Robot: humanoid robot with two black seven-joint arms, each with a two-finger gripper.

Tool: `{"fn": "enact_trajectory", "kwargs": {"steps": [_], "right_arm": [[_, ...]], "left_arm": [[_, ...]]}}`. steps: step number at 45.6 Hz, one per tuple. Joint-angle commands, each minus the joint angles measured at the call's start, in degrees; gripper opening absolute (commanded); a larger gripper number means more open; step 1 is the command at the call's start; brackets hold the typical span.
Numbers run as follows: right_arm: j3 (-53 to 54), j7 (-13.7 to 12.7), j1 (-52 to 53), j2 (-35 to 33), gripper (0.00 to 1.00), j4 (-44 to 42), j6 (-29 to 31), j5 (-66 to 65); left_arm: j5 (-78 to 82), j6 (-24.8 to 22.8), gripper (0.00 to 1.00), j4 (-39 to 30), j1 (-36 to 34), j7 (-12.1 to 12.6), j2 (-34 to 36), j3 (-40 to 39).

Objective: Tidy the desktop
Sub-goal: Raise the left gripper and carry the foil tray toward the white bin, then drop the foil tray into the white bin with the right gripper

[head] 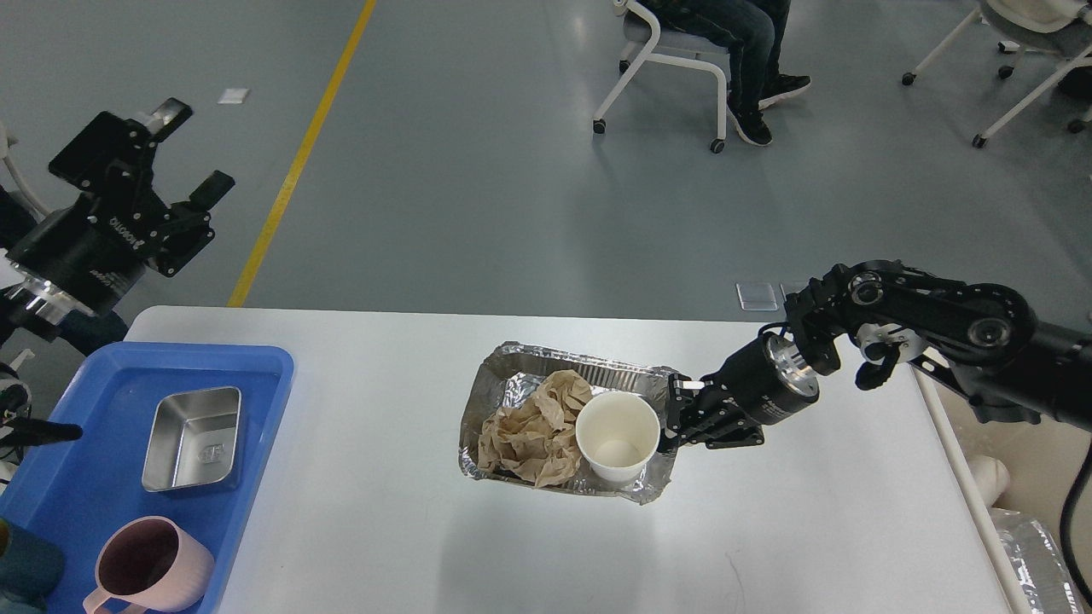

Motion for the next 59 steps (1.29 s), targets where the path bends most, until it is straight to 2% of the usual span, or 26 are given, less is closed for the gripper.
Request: {"fn": "enact_trajectory", "kwargs": {"steps": [1,7,14,25,33,44,58,59], "right_arm": [[2.98,0.00,-3.30,-4.36,0.00,0.22,-0.25,0.13],[5.96,0.00,-7.34,-10.42,0.00,-0.31,-1.13,0.30],[9.83,0.00,-12.00,-17.63,0.00,-0.66,-2.62,4.34],[11.15,0.09,-18.77,-28.27,0.00,-2.42,-8.77,16.64],[11.24,0.18,-23.25,-32.23,0.00,-5.32,-13.25,25.61],[11.15,0.09,-26.67,-32.06,0.00,-18.05,-16.60,35.89],[11.24,0.35,-31.86,-28.54,0.00,-30.36,-17.30,38.89],[11.33,0.35,-32.22,-28.37,0.10,-31.07,-17.56,38.80]], "left_arm": [[-14.15,1.50,0.97,4.58,4.15,-0.12,-1.96,-0.69],[-19.01,1.85,0.97,9.15,6.87,-0.21,-7.06,-0.77],[-19.80,1.68,0.97,10.03,7.67,-0.30,-9.44,-1.04],[-19.80,2.47,0.97,10.47,7.49,0.05,-14.44,-4.82],[-19.80,3.00,0.97,13.37,6.88,0.05,-19.01,-5.08],[-19.80,2.91,0.97,15.57,5.56,0.05,-21.48,-5.08],[-19.71,2.91,0.97,15.49,5.47,0.05,-22.44,-4.99],[-19.71,2.91,0.97,15.57,5.38,0.05,-22.45,-4.99]]}}
